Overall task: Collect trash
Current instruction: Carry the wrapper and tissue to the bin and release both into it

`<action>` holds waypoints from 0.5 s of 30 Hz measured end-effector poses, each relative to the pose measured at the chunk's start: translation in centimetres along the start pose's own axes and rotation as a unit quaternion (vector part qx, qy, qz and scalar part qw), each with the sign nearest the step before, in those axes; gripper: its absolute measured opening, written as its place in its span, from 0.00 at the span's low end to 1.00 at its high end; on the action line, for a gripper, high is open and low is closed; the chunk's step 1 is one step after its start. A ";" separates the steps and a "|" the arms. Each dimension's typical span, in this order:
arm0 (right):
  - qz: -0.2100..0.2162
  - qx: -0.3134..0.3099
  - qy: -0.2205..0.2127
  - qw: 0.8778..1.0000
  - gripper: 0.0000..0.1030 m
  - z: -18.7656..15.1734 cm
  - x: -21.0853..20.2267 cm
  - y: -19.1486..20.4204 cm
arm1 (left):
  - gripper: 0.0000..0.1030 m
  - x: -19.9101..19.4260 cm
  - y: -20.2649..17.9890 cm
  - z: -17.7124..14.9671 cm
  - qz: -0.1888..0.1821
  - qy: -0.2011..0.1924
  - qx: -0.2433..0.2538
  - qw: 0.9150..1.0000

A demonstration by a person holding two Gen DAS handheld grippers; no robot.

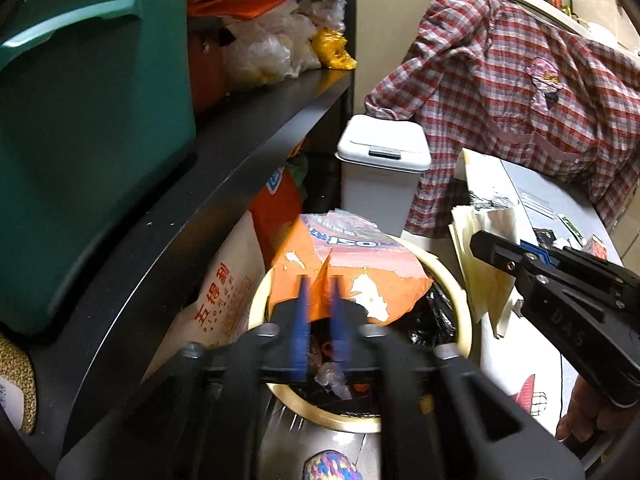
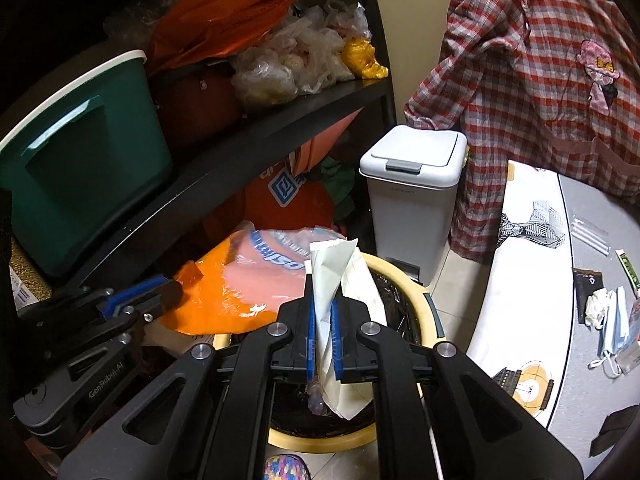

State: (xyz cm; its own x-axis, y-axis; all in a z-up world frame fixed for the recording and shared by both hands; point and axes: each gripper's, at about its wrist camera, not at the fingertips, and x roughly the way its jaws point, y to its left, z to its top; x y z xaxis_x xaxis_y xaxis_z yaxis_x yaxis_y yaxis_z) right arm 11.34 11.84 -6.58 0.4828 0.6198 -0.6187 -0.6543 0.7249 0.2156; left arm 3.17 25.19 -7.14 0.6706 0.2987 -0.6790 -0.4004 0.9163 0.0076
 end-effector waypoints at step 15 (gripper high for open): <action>-0.030 0.026 -0.012 0.999 0.57 -0.1 -0.6 -1.2 | 0.88 -0.1 0.4 0.3 0.036 -0.004 -0.016 0.999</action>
State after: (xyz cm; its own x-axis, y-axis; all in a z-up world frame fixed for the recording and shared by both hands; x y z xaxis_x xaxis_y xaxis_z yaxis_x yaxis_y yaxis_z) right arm 11.80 10.53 -6.56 0.5346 0.5811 -0.6136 -0.5925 0.7755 0.2182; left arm 3.08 25.61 -6.87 0.6442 0.3648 -0.6723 -0.4668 0.8838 0.0323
